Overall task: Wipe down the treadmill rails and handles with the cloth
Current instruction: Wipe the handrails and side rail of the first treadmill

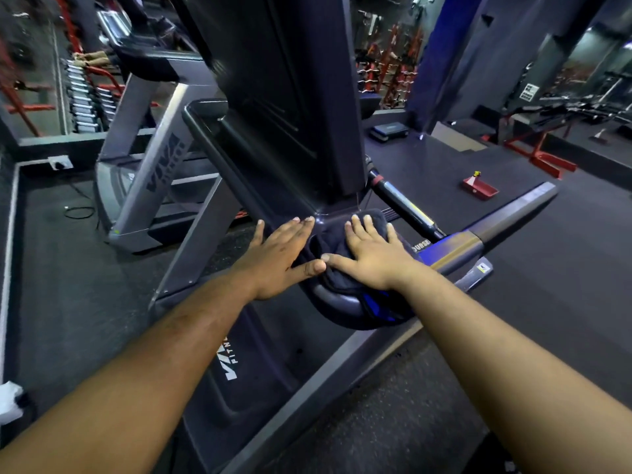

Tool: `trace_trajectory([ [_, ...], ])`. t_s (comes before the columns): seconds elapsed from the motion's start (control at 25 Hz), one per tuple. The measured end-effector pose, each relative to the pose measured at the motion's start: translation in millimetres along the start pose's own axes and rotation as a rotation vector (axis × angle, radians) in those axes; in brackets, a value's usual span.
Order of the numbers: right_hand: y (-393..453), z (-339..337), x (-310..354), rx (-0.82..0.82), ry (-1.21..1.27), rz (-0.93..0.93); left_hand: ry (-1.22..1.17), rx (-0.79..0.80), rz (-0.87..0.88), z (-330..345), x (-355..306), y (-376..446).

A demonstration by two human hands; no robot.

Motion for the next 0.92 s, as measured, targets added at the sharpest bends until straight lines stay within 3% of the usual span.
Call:
trace_trajectory([
  [0.2, -32.6, 15.6, -20.4, -0.174, 0.03, -0.323, 0.02, 0.025, -0.014, -2.5, 1.4, -0.7],
  [0.28, -40.5, 15.1, -39.8, -0.257, 0.025, -0.352, 0.021, 0.036, -0.026, -3.2, -1.7, 0.3],
  [0.4, -37.8, 16.6, 1.3, -0.317, -0.034, -0.217, -0.022, 0.03, -0.032, -2.0, -1.8, 2.2],
  [0.52, -39.4, 20.1, 46.1, -0.354, 0.074, -0.066, -0.039, 0.04, -0.016, -4.6, 1.8, 0.5],
  [0.72, -60.0, 35.1, -7.5, -0.41, -0.039, -0.247, 0.219, 0.074, 0.194, -14.1, 17.5, 1.9],
  [0.92, -47.9, 37.2, 81.5, -0.401, 0.012, 0.178, 0.258, 0.022, 0.423, -18.1, 44.4, 15.6],
])
Point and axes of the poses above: each hand's wrist, its own y-axis towards the middle knuckle, its own z-axis out of the palm, x = y × z, the point moved 1 cm from there along y, towards the middle knuckle, and after that the axes turned 7 degrees about z, right-handed, at the moved point
